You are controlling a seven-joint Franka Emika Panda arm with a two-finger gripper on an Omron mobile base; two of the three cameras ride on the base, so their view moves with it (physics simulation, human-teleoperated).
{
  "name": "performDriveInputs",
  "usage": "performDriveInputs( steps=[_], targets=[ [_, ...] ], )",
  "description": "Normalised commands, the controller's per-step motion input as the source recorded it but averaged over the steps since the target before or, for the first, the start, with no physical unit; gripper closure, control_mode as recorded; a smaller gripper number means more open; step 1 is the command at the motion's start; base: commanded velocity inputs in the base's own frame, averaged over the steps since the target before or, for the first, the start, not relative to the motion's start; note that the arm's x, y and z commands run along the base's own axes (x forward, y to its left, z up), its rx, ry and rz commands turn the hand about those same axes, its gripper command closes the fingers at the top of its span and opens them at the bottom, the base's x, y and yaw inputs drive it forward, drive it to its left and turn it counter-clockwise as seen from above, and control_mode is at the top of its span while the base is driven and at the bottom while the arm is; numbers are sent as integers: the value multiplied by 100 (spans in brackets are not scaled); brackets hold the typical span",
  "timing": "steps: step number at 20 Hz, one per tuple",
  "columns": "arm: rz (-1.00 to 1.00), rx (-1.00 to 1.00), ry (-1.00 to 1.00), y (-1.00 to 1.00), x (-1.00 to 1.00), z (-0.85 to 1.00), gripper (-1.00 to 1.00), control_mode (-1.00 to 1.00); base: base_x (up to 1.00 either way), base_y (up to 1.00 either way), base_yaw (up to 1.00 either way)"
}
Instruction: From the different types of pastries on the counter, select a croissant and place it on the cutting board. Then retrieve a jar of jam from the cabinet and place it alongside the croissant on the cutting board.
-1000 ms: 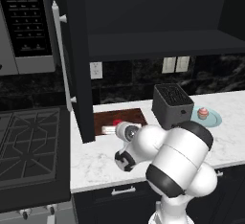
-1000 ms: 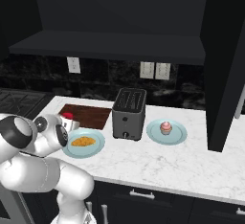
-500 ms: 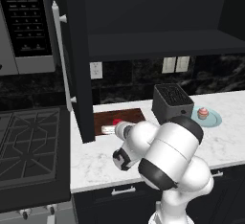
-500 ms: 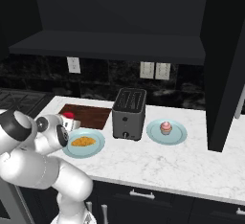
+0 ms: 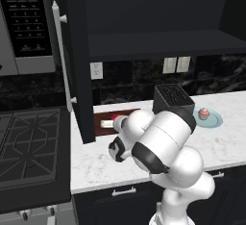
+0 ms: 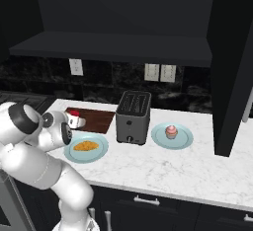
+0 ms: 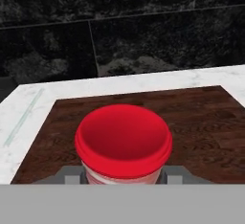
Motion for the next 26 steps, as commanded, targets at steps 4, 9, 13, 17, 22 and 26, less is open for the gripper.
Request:
performDriveInputs(
  steps=[4,9,13,17,22,26],
  targets=[
    [0,0,-1,0,8,-1,100,-100,0,0,0],
    [0,0,-6,0,3,-4,100,-100,0,0,0],
    [0,0,-5,0,4,-3,-100,-100,0,0,0],
    [0,0,-3,0,1,0,-100,-100,0,0,0],
    [0,0,-2,0,1,0,-100,-100,0,0,0],
    [0,0,-2,0,0,0,-100,-100,0,0,0]
  ],
)
